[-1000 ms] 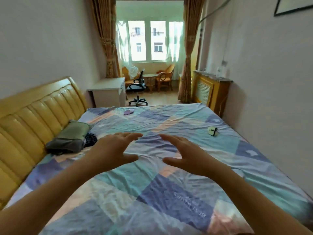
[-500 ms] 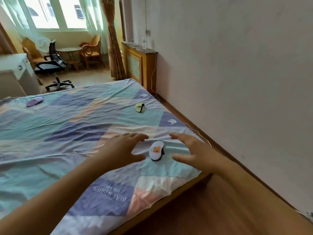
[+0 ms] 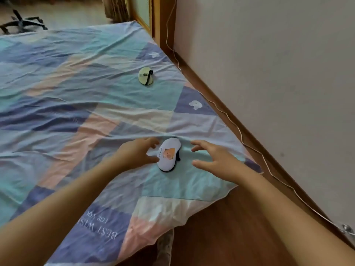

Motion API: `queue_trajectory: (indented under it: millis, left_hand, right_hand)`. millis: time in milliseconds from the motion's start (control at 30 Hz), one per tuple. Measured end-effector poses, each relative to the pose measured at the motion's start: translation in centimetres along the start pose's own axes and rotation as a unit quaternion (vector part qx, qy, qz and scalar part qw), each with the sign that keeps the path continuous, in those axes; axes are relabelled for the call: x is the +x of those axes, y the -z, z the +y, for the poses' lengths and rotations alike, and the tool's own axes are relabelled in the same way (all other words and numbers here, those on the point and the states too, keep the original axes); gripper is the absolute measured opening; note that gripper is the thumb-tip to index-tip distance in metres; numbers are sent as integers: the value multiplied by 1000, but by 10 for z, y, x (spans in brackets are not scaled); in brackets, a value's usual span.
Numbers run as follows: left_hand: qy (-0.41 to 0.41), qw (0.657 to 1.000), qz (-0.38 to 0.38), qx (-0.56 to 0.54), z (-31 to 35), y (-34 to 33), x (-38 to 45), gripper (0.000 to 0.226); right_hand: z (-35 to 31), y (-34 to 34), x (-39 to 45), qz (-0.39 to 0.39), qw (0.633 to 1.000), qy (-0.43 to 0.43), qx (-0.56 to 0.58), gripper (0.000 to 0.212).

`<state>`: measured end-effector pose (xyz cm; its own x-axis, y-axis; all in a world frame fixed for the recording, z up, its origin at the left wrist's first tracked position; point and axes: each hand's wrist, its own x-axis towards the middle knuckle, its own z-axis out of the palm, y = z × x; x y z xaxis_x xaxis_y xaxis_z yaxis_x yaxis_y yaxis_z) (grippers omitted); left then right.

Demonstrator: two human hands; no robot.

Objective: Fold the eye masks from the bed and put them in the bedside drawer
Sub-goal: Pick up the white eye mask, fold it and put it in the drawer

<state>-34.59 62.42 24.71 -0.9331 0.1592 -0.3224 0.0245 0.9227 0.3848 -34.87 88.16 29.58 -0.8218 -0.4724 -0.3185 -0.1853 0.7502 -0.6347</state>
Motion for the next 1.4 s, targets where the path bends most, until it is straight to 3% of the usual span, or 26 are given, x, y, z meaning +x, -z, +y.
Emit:
queue_trajectory:
  millis: [233,467,633,733,833,1067,1133,1200,1300,1400]
  left_hand:
    - [72,994,-73,-28,-58,-81,122,55]
    - [144,982,-94,-75,-100,-164,190,59]
    - [172,982,19,-79,-104,-190,201,33]
    - [178,974,40,-137,-102,-189,202,35]
    - [137,971,94,-169,-95,-172,198,32]
    - [13,966,231,-117,-89,-119,190,12]
    - [28,953,248,-171,-85,-106,190,10]
    - [75,926,215,-301,-78,-94,189,13]
    - [116,846,93,-512,-67,-83,187,17]
    - [98,793,-22,-601,-59,-84,185,28]
  right_hand:
    - [87,-61,129,-71,993,-76,51,52]
    - [150,-141,218,-68,978,-161,115,55]
    - [168,-167,244,-14,971,-218,101,43]
    - [168,-167,249,8,962,-224,154,52]
    - [162,-154,248,48,974,-178,128,46]
    - [139,-115,250,121,988,-43,86,10]
    - [132,-105,251,132,986,-19,101,7]
    - [125,-96,252,126,980,-17,151,7]
    - [117,-87,255,98,962,-43,252,12]
    - [110,-81,257,80,943,-48,318,11]
